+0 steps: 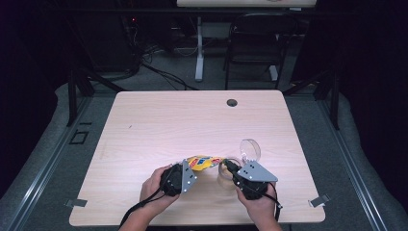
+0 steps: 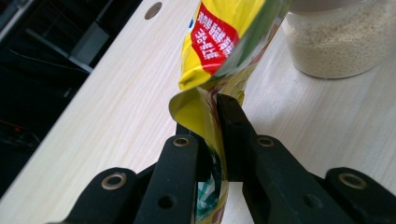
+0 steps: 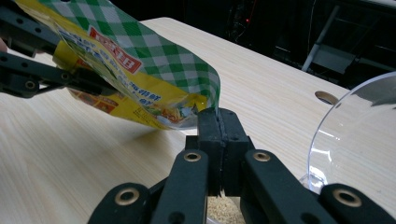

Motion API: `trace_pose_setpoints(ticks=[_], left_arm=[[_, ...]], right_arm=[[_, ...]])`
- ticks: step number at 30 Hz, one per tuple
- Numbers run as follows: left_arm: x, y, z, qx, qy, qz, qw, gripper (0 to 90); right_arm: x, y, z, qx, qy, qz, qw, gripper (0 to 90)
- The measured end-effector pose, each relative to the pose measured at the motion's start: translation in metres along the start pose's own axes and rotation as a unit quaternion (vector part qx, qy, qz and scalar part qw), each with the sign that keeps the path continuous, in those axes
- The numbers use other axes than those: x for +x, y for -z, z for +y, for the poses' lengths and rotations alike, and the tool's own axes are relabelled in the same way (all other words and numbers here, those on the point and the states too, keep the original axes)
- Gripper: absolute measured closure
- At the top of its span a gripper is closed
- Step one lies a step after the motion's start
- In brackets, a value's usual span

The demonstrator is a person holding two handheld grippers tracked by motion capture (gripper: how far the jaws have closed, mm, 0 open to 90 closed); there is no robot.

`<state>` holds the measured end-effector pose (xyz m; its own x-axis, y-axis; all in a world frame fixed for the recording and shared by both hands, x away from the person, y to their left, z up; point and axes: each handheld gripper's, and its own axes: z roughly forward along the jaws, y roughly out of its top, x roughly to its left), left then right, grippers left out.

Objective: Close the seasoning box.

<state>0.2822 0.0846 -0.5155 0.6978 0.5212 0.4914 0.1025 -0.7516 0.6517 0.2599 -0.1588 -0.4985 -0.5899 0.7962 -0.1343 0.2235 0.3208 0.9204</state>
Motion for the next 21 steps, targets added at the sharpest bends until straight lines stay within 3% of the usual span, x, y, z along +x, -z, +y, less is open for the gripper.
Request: trace_pose_setpoints(ticks=[9,21], left_arm=[[0.003,-0.0023,-0.0066,-0.008,0.04,-0.016,0.9991,86.3],[0.0095,-0.0026,-0.0083,-0.011,0.071,-0.035,0.9968,86.3]], right_arm=[[0.0002,-0.0025,0.0006,-0.003,-0.003,0.005,1.0,86.7],[0.0011,-0.0039,0.0,-0.005,-0.005,0.009,0.9999,78.4]])
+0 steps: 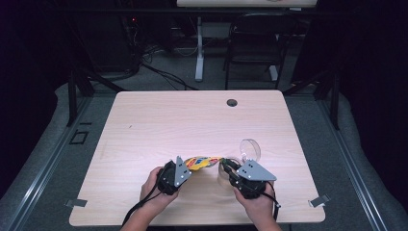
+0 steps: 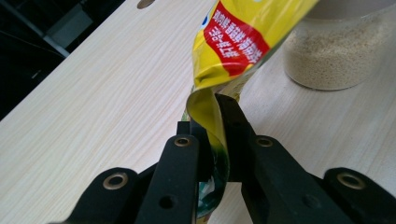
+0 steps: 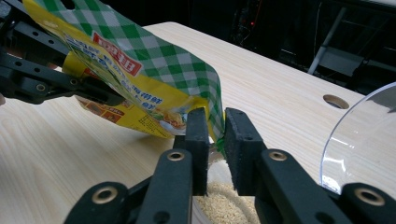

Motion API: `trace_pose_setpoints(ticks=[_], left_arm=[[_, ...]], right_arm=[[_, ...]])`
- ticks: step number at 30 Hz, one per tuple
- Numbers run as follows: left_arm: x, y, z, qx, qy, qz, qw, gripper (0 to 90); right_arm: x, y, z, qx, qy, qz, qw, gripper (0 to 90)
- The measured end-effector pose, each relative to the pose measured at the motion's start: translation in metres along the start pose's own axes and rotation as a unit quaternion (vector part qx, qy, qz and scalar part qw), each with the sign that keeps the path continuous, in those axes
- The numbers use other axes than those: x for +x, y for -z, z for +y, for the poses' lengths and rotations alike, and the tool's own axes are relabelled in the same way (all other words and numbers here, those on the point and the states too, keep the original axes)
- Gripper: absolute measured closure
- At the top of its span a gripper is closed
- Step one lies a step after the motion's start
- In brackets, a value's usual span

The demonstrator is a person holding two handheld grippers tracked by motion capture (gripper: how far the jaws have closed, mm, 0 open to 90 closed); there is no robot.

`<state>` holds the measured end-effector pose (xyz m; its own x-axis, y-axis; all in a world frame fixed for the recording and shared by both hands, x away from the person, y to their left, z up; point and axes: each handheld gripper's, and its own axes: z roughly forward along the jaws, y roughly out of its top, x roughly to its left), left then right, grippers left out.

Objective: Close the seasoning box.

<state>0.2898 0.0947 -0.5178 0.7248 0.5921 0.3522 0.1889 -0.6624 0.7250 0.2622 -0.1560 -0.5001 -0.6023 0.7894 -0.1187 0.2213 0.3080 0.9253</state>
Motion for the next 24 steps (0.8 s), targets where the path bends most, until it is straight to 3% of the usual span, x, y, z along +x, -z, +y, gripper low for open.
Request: trace_pose_setpoints(ticks=[7,16,21,24], left_arm=[[0.007,0.0,0.0,0.001,0.007,-0.017,0.9998,86.4],[0.019,0.0,-0.004,-0.008,0.042,-0.038,0.9984,86.4],[0.028,0.0,-0.008,-0.018,0.074,-0.052,0.9957,86.3],[0.035,0.0,-0.013,-0.026,0.101,-0.061,0.9927,86.4]], right_arm=[[0.0,0.001,-0.001,-0.007,-0.002,0.001,1.0,73.7],[-0.002,0.006,-0.003,-0.015,-0.004,-0.005,0.9999,69.4],[-0.002,0.01,-0.005,-0.021,-0.006,-0.008,0.9997,68.6],[-0.002,0.012,-0.006,-0.02,-0.005,-0.011,0.9997,68.5]])
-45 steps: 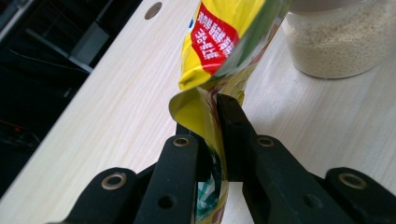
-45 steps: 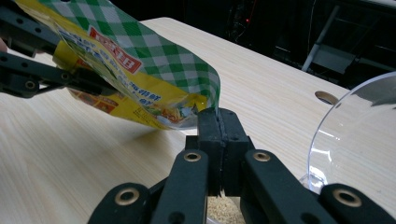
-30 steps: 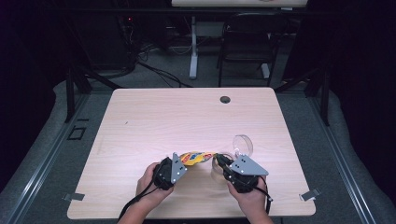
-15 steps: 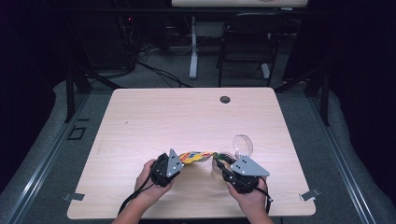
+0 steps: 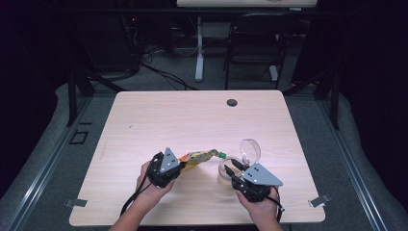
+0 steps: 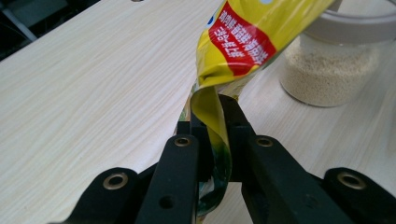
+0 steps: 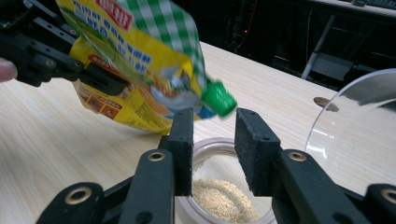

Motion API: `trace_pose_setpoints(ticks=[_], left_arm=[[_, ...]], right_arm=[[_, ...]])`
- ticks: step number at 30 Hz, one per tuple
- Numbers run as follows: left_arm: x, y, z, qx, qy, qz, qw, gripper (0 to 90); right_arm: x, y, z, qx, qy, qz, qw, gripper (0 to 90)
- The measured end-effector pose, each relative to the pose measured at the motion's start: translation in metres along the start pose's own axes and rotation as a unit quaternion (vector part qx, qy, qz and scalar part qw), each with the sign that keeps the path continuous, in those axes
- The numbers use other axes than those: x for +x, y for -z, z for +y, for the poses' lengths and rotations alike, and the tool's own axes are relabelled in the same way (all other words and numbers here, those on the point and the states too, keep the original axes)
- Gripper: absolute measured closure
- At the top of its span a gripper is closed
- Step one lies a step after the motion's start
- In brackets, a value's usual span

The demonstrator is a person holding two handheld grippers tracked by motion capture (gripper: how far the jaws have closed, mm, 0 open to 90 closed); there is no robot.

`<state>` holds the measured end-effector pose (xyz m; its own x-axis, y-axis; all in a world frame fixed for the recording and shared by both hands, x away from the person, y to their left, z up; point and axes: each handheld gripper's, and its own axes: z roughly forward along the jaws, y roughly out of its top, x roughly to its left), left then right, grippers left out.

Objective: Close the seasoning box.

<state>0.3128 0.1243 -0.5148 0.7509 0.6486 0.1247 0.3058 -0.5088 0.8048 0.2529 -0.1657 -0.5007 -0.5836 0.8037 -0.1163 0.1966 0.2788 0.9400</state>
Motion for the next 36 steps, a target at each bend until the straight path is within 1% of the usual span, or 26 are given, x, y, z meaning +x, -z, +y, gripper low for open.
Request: trace_pose_setpoints(ticks=[2,3,6,8,11,14,18,20,22,26,28,29,31,33,36], left_arm=[[0.005,0.001,-0.002,-0.004,0.012,-0.004,0.9999,86.3],[0.007,0.001,-0.003,-0.006,0.022,-0.007,0.9997,86.3],[0.013,0.003,-0.006,-0.01,0.039,-0.013,0.9991,86.2],[0.016,0.003,-0.009,-0.014,0.055,-0.019,0.9982,86.1],[0.019,0.005,-0.012,-0.016,0.069,-0.022,0.9973,86.0],[0.022,0.005,-0.014,-0.019,0.087,-0.025,0.9957,85.8],[0.024,0.006,-0.018,-0.021,0.1,-0.026,0.9945,85.3],[0.024,0.008,-0.02,-0.018,0.101,-0.025,0.9944,85.0],[0.024,0.008,-0.022,-0.021,0.108,-0.03,0.9934,84.7],[0.026,0.01,-0.027,-0.018,0.116,-0.029,0.9927,83.8],[0.026,0.01,-0.03,-0.018,0.117,-0.03,0.9926,83.5],[0.027,0.011,-0.031,-0.013,0.113,-0.029,0.9931,83.1],[0.028,0.012,-0.035,-0.011,0.115,-0.032,0.9928,82.3],[0.027,0.013,-0.039,-0.012,0.126,-0.034,0.9914,82.0],[0.029,0.014,-0.044,-0.009,0.132,-0.034,0.9906,80.7]], right_arm=[[0.0,0.001,-0.001,0.002,0.0,-0.002,1.0,68.4],[0.0,0.002,-0.001,0.001,-0.001,-0.001,1.0,68.4],[0.0,0.003,-0.002,0.003,-0.001,-0.001,1.0,68.4],[-0.001,0.003,-0.002,0.003,-0.002,-0.004,1.0,68.4],[-0.001,0.004,-0.003,0.006,-0.001,-0.003,1.0,68.4],[0.0,0.003,-0.004,0.006,-0.001,-0.003,1.0,68.4],[0.0,0.004,-0.004,0.006,-0.002,-0.003,1.0,68.4],[0.0,0.003,-0.004,0.007,-0.001,-0.003,1.0,68.4],[0.0,0.003,-0.004,0.007,-0.002,-0.002,1.0,68.4],[0.0,0.003,-0.004,0.01,-0.001,-0.002,0.9999,68.4],[0.0,0.002,-0.004,0.01,-0.001,-0.001,0.9999,68.4],[0.0,0.002,-0.004,0.011,-0.001,-0.002,0.9999,68.4],[0.0,0.002,-0.005,0.012,0.001,0.0,0.9999,68.4],[0.001,0.002,-0.005,0.012,0.001,0.0,0.9999,68.4],[0.001,0.001,-0.005,0.013,0.001,-0.001,0.9999,68.4]])
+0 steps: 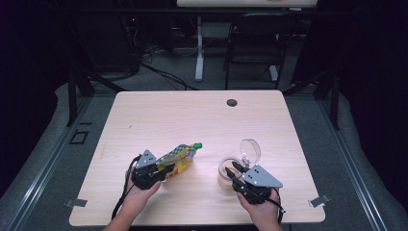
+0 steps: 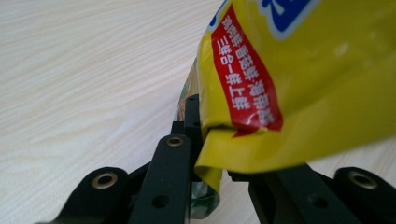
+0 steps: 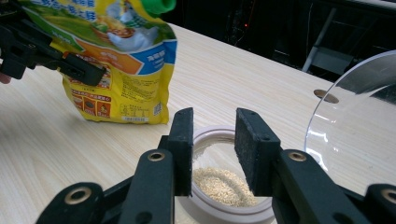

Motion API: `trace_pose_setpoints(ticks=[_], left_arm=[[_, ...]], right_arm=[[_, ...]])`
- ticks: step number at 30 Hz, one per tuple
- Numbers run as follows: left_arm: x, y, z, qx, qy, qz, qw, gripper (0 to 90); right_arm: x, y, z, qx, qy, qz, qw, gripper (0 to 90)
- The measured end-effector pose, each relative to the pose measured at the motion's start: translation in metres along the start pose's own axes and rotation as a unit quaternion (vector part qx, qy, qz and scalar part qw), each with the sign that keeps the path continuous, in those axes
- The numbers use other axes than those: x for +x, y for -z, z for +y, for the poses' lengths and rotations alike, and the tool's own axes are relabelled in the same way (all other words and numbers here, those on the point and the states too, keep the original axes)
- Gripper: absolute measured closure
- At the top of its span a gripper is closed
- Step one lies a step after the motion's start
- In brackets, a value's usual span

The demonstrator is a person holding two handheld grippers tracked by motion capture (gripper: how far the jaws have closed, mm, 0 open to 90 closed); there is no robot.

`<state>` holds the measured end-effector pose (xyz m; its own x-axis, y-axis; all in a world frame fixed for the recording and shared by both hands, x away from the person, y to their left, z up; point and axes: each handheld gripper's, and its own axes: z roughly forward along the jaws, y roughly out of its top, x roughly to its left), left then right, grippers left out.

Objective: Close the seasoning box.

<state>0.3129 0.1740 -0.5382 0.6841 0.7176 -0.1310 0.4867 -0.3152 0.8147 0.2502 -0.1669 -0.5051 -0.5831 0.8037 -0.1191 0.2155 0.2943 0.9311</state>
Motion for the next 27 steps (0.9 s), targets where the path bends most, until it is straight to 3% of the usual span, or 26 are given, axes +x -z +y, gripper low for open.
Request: trace_pose_setpoints(ticks=[15,19,24,27], left_arm=[[0.01,0.009,-0.012,-0.02,0.028,-0.002,0.9994,74.7],[0.014,0.011,-0.013,-0.024,0.025,-0.002,0.9994,72.9],[0.017,0.014,-0.015,-0.04,0.041,0.0,0.9984,70.8],[0.018,0.015,-0.016,-0.046,0.039,-0.003,0.9982,70.7]], right_arm=[[0.002,-0.002,-0.001,0.002,0.0,0.003,1.0,68.5],[0.002,-0.002,-0.001,0.002,-0.001,0.005,1.0,68.4],[0.002,-0.002,-0.001,0.004,0.001,0.006,1.0,68.4],[0.002,-0.003,-0.001,0.005,0.001,0.007,1.0,68.4]])
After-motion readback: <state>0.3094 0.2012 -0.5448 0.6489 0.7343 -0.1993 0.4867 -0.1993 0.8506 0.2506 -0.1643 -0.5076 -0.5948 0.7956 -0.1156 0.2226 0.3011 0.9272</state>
